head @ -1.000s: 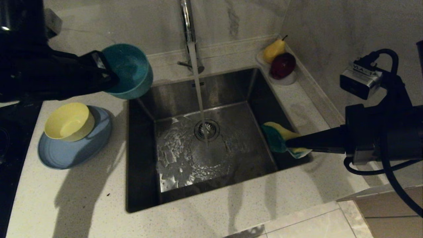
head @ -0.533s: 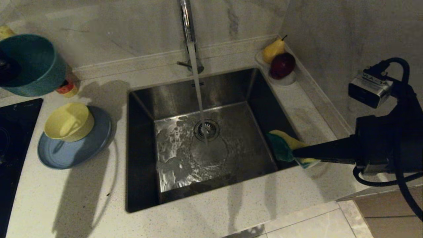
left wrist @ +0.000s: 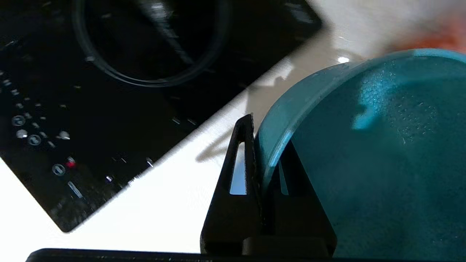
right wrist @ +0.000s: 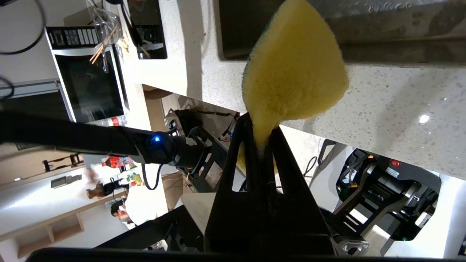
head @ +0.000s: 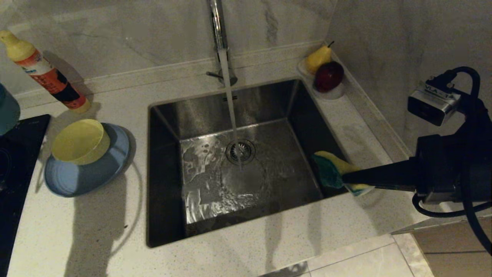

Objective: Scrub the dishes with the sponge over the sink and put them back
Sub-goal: Place the bowl on the table

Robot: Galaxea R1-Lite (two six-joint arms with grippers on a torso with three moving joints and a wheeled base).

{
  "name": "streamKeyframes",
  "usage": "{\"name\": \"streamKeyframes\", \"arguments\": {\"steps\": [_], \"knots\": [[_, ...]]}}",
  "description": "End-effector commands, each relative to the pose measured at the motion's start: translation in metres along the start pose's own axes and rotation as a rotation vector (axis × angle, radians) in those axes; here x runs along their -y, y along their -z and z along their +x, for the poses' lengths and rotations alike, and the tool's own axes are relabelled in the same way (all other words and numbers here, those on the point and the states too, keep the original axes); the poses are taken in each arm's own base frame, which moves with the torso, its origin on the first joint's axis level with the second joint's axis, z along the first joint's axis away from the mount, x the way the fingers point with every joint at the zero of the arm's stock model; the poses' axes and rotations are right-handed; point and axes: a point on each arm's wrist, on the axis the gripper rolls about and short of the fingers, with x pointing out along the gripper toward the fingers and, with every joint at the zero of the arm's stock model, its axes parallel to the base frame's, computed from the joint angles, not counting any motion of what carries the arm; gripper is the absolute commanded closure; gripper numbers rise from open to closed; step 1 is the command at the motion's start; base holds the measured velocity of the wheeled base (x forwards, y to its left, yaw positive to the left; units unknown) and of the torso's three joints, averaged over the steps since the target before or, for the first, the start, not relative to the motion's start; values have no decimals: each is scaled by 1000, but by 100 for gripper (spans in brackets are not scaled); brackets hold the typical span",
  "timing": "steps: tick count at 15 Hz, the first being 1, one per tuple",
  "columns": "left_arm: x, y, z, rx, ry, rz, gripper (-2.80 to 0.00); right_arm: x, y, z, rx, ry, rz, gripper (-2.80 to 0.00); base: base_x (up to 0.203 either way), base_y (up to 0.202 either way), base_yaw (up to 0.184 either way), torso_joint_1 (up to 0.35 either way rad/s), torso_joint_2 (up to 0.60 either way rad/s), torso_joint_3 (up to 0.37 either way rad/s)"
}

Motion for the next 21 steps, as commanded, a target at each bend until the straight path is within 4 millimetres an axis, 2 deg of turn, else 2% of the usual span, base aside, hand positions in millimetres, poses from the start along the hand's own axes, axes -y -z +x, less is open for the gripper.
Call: {"name": "streamKeyframes", "arguments": {"steps": [1,3,5,8,13,21], "knots": [[-15,3,62,-59,-94,-26,0,2,0,4,-13,5,10,0,0,0,0,0,0,0],[-26,2,98,-70,-124,-46,0,3,0,5,-17,6,12,0,0,0,0,0,0,0],[-38,-6,125,-68,-135,-78,0,4,0,7,-22,7,12,0,0,0,0,0,0,0],[-43,-11,143,-112,-43,-193,0,7,6,6,-37,14,19,0,0,0,0,0,0,0],[-42,-15,178,-109,-13,-229,0,6,6,3,-29,10,13,0,0,0,0,0,0,0],[-38,-19,209,-100,-17,-258,0,7,7,4,-34,13,16,0,0,0,0,0,0,0]]}}
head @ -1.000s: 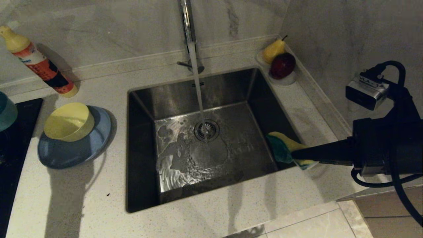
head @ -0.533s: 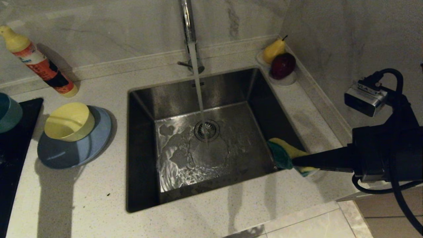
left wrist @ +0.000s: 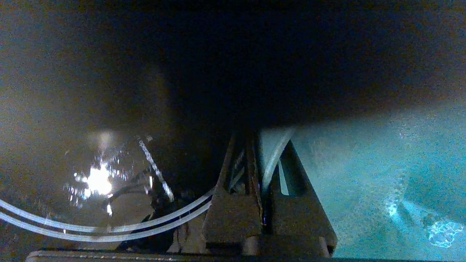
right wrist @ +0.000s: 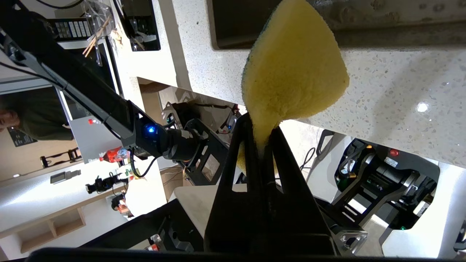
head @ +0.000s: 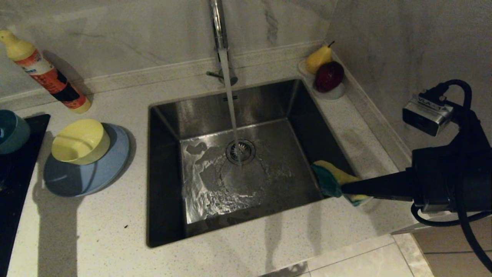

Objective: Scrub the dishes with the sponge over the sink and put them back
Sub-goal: Place the bowl on the table

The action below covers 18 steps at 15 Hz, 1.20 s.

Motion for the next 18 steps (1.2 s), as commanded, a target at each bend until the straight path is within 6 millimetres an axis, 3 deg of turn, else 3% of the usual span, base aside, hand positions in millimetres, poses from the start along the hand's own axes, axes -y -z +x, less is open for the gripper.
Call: {"name": "streamKeyframes", "arguments": {"steps": [1,5,9,10,11,14,18], "knots": [[-2,2,13,-9,-9,-7,0,1,1,0,-7,0,8,0,0,0,0,0,0,0],[-7,5,20,-21,-37,-28,0,0,4,-3,-6,-2,8,0,0,0,0,0,0,0],[-3,3,10,-18,-35,-30,0,-2,5,-9,8,-10,2,0,0,0,0,0,0,0],[-2,2,7,-13,-30,-30,-261,-2,6,-9,4,-8,4,0,0,0,0,0,0,0],[-2,1,6,-13,-29,-30,-280,-1,8,-9,2,-6,4,0,0,0,0,0,0,0],[2,-2,-2,1,-12,-32,-280,-1,9,-11,5,-10,2,0,0,0,0,0,0,0],[22,-16,-50,67,76,-30,-280,-2,10,-12,3,-13,0,0,0,0,0,0,0,0]]}}
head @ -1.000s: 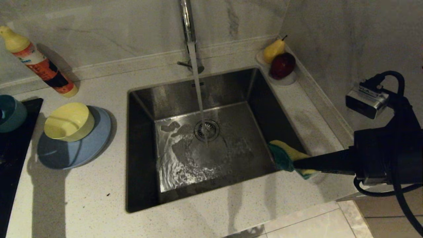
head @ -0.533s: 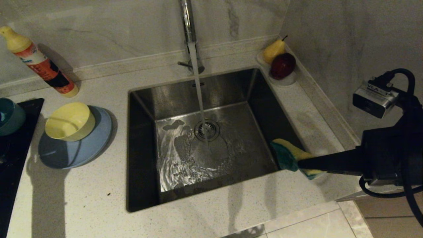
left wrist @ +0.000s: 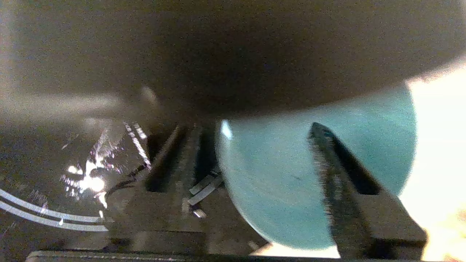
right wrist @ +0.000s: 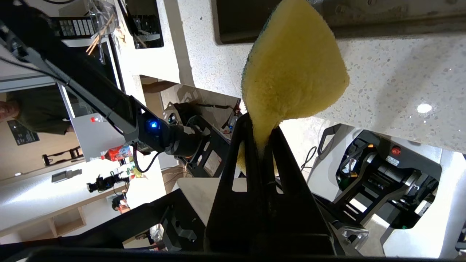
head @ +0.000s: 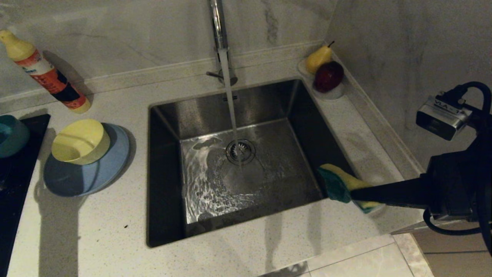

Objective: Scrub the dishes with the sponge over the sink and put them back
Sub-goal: Place the bowl on the table, then wash the bowl

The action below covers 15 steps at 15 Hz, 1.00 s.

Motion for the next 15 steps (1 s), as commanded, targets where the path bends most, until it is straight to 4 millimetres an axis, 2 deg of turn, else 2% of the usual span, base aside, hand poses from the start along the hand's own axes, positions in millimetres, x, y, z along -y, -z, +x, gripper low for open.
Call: {"name": "streamKeyframes", "arguments": {"steps": [1,3,4,8,10,12,15], "knots": [[20,-13,-46,71,85,3,-280,0,1,0,-4,-4,3,0,0,0,0,0,0,0],[30,-20,-76,118,137,19,-280,-1,2,0,-8,-6,2,0,0,0,0,0,0,0],[34,-22,-89,135,156,28,0,-1,2,0,-7,-7,1,0,0,0,0,0,0,0],[42,-20,-147,104,211,121,0,-2,2,-1,-7,-10,-3,0,0,0,0,0,0,0],[45,-10,-180,31,262,193,0,-1,2,1,-13,-8,-1,0,0,0,0,0,0,0],[44,8,-205,-89,297,296,0,0,2,4,-19,-3,3,0,0,0,0,0,0,0],[33,40,-205,-246,270,436,0,2,2,6,-26,3,9,0,0,0,0,0,0,0]]}}
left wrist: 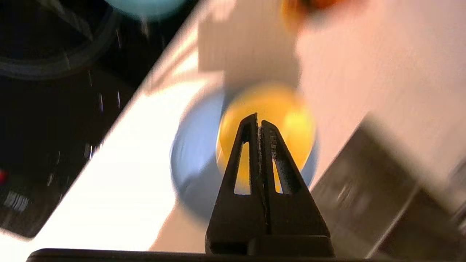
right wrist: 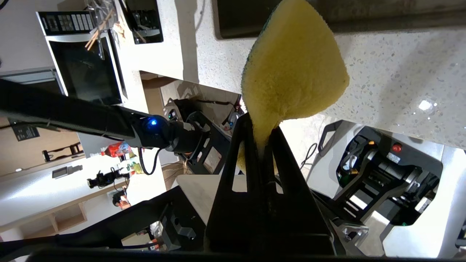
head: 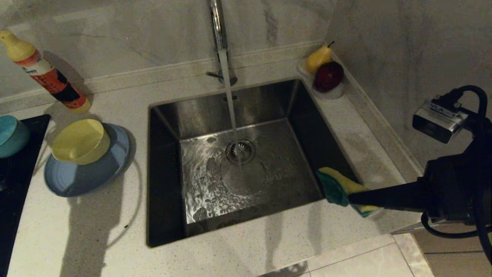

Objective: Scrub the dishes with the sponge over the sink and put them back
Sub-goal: Wash the bowl

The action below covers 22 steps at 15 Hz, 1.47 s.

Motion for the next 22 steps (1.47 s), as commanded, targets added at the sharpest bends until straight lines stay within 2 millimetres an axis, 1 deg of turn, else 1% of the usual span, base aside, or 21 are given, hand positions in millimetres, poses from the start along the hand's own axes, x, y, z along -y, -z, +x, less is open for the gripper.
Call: {"name": "streamKeyframes", "arguments": {"steps": [1,2,3,5,11,14,16,20,22], "knots": [[2,28,-6,-98,6,82,0,2,0,3,-11,3,9,0,0,0,0,0,0,0],[0,39,-4,-144,4,115,0,2,0,3,-11,3,8,0,0,0,0,0,0,0],[-1,49,-1,-187,3,137,-280,2,0,2,-10,3,9,0,0,0,0,0,0,0],[-5,61,7,-244,-9,150,-280,3,3,2,-14,6,11,0,0,0,0,0,0,0],[-18,76,24,-325,-56,185,-280,6,6,3,-24,13,18,0,0,0,0,0,0,0],[-29,83,42,-359,-155,187,-280,9,9,4,-35,19,24,0,0,0,0,0,0,0],[-33,85,50,-375,-184,189,-280,10,10,4,-38,22,30,0,0,0,0,0,0,0],[-36,88,55,-396,-192,182,-280,9,9,4,-27,17,24,0,0,0,0,0,0,0],[-39,91,61,-421,-196,176,-280,9,9,4,-23,14,21,0,0,0,0,0,0,0]]}}
